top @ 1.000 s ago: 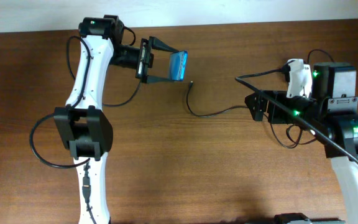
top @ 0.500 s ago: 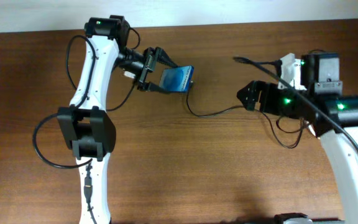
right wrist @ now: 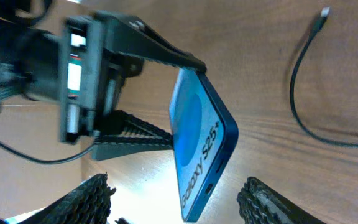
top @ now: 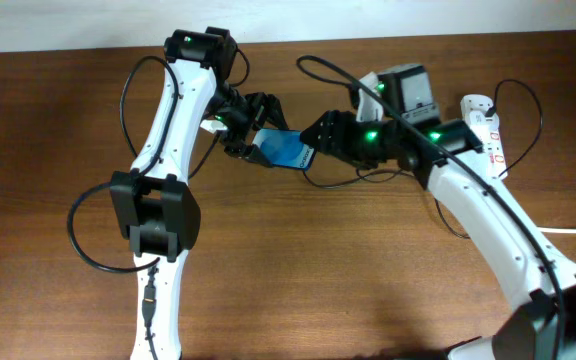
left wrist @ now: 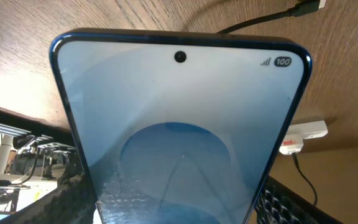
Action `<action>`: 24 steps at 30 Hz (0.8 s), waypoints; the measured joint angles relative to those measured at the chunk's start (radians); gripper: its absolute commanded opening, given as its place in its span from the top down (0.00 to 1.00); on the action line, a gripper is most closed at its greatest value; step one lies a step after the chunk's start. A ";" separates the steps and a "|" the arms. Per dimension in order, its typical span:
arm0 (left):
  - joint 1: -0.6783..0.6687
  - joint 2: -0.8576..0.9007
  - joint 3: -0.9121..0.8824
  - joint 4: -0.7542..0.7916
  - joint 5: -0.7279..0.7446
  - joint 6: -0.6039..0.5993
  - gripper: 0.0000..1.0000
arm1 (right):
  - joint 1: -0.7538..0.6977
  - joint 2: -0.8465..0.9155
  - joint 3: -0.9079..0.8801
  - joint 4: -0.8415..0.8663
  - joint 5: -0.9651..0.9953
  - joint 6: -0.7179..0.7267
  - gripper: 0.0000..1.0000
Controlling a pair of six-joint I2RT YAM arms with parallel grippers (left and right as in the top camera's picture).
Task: Plug charger to phone and switch on socket
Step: 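Bring the right gripper to the phone and grip its edge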
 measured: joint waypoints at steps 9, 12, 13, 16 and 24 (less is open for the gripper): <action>0.000 0.000 0.000 0.000 -0.005 0.000 1.00 | 0.069 0.086 0.000 0.054 0.063 0.083 0.55; 0.000 0.000 0.000 0.000 -0.003 0.000 1.00 | 0.106 0.086 0.000 0.060 0.135 0.123 0.64; 0.000 0.000 0.000 0.000 0.003 0.000 1.00 | 0.119 0.086 0.000 0.063 0.161 0.137 0.64; 0.000 0.000 0.000 0.000 0.025 -0.003 1.00 | 0.125 0.089 0.000 0.083 0.203 0.161 0.64; -0.011 0.000 0.000 0.000 0.056 -0.003 1.00 | 0.125 0.117 0.000 0.135 0.224 0.205 0.80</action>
